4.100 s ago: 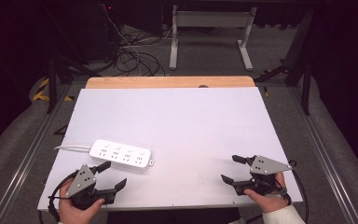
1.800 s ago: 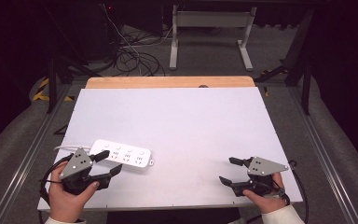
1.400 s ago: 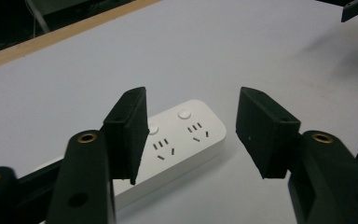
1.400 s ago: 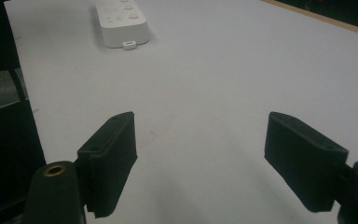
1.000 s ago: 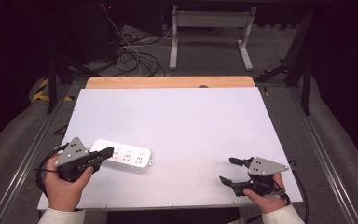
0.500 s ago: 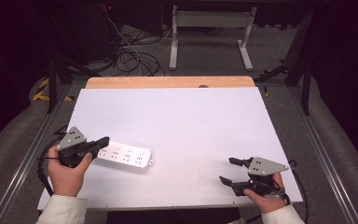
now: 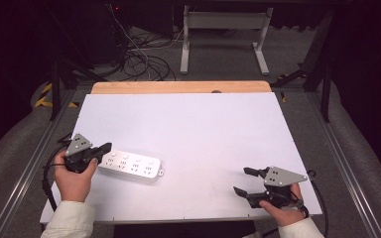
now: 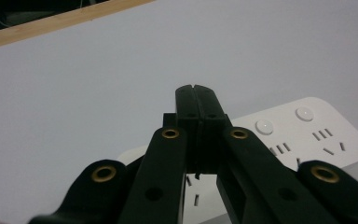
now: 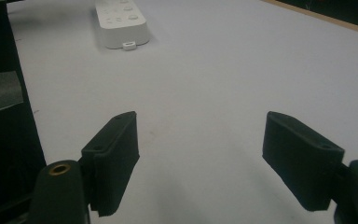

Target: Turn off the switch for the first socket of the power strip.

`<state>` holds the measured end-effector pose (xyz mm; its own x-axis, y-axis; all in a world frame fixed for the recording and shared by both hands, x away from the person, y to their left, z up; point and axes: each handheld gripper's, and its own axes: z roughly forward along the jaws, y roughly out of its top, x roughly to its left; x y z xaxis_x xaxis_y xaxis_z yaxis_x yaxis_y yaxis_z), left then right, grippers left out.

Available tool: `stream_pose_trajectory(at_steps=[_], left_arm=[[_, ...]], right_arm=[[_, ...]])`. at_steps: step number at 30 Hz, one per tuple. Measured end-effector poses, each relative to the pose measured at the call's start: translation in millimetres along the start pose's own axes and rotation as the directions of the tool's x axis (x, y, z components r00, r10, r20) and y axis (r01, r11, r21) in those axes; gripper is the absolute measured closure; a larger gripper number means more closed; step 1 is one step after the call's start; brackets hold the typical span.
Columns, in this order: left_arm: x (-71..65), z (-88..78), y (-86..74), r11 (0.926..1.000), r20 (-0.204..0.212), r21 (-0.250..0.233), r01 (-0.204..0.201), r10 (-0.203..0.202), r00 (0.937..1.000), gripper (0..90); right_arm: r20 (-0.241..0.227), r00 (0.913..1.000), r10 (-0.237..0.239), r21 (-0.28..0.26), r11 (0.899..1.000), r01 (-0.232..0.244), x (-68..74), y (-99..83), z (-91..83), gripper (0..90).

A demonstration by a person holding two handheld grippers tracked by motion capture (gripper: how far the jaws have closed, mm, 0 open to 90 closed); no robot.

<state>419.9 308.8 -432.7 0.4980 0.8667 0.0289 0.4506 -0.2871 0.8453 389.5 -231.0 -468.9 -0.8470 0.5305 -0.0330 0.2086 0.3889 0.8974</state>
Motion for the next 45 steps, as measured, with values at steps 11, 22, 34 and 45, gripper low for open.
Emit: stream_pose_trajectory(at_steps=[11,22,34,45], left_arm=[[10.1,12.2,-9.1,0.9990,-0.049,0.041,0.017,-0.015,0.9987,90.0],[14.1,23.3,-12.6,0.9947,-0.041,0.097,0.034,-0.030,0.9987,90.0],[12.7,30.3,-13.2,0.9875,0.004,0.152,0.041,-0.042,0.9991,90.0],[12.7,35.4,-13.5,0.9845,0.020,0.172,0.035,-0.039,0.9990,90.0]], right_arm=[[-0.002,1.0000,0.002,0.005,1.000,-0.002,-0.1,-0.5,0.5,26.9],[-0.004,1.0000,0.002,0.009,1.000,-0.002,-0.5,-1.1,1.0,27.0],[-0.006,1.0000,0.003,0.014,1.000,-0.003,-0.5,-1.4,1.6,27.0],[-0.009,1.0000,0.003,0.016,1.000,-0.002,-0.2,-1.6,2.2,26.9]])
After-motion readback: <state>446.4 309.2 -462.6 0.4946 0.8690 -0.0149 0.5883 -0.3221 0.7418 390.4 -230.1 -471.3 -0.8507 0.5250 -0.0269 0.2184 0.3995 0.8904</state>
